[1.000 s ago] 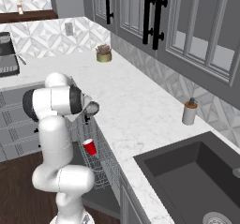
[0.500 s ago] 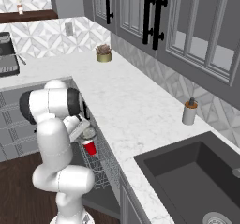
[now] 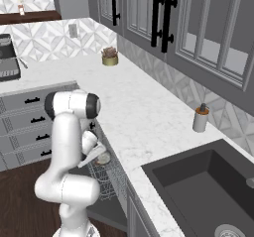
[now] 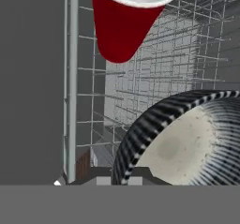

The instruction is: Pick up the cup and bowl from the counter, place them in the dishwasher, and close the dishwasher door.

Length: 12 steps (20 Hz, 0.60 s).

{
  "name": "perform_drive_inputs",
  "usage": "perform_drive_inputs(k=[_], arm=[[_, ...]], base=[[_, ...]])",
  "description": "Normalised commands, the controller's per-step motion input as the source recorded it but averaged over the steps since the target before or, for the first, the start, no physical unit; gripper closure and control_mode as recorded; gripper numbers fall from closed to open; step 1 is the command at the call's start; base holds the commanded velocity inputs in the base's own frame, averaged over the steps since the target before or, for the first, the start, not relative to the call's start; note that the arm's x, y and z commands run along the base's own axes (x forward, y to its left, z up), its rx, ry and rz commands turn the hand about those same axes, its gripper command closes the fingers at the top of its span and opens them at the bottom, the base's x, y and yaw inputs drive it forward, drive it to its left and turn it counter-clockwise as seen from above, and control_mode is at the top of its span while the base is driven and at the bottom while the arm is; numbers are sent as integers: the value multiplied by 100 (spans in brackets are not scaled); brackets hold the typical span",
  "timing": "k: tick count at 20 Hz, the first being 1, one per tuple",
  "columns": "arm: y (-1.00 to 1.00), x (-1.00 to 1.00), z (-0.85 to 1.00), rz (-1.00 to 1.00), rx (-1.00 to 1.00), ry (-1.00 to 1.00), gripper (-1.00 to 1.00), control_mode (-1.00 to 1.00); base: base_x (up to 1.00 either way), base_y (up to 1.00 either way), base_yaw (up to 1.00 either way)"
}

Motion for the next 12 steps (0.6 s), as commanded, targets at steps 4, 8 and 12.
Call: perform_drive_inputs(k=[4,8,12], arm=[[-15,26,-88,-10,0,4,100,-100],[-22,10,-45,-7,4,0,100,-100],[-17,0,-40,-5,6,0,-100,-100]], base=[[0,0,0],[0,0,0],[0,0,0]])
